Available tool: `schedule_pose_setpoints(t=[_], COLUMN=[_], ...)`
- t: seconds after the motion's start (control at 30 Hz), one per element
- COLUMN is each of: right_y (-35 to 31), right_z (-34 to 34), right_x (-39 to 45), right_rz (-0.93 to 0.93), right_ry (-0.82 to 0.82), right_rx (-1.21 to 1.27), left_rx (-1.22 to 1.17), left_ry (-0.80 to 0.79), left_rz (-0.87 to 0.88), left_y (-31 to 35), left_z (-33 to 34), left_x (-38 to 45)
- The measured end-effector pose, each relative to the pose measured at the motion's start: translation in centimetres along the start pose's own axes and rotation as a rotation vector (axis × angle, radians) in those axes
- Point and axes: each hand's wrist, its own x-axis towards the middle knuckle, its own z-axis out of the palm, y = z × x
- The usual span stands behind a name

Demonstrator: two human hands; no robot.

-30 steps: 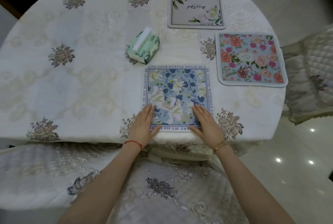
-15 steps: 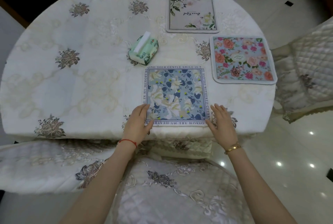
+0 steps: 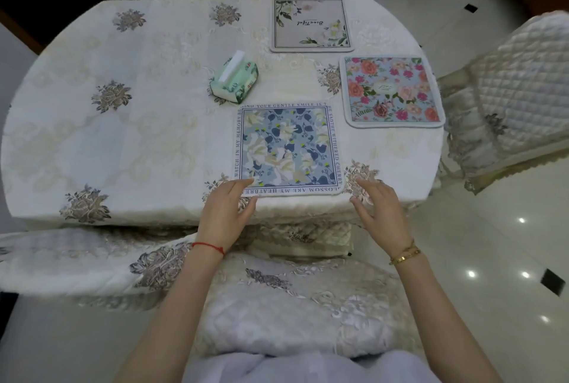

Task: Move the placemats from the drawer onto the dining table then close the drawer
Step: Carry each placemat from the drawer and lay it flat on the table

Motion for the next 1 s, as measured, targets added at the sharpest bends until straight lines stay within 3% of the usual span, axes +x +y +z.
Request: schedule_pose_setpoints(t=[0.3, 0.53, 1.0], right_y=[0.7, 4.5, 20.8], right_z=[-1.8, -4.7, -18.0], right_x=[-2.8, -6.8, -19.6], right_rz=[0.049, 0.105, 0.232], right_ry=[0.007, 0.074, 0.131], right_rx=[0.014, 0.004, -0.01], left_rx=[0.015, 0.064, 0.01], left_ry=[-0.004, -0.057, -0.122], left_rz=[-0.016, 0.076, 0.185], left_y=[2.5, 7.1, 27.4], left_z=[-0.6, 0.7, 12.6], left_x=[-1.3, -1.7, -5.1])
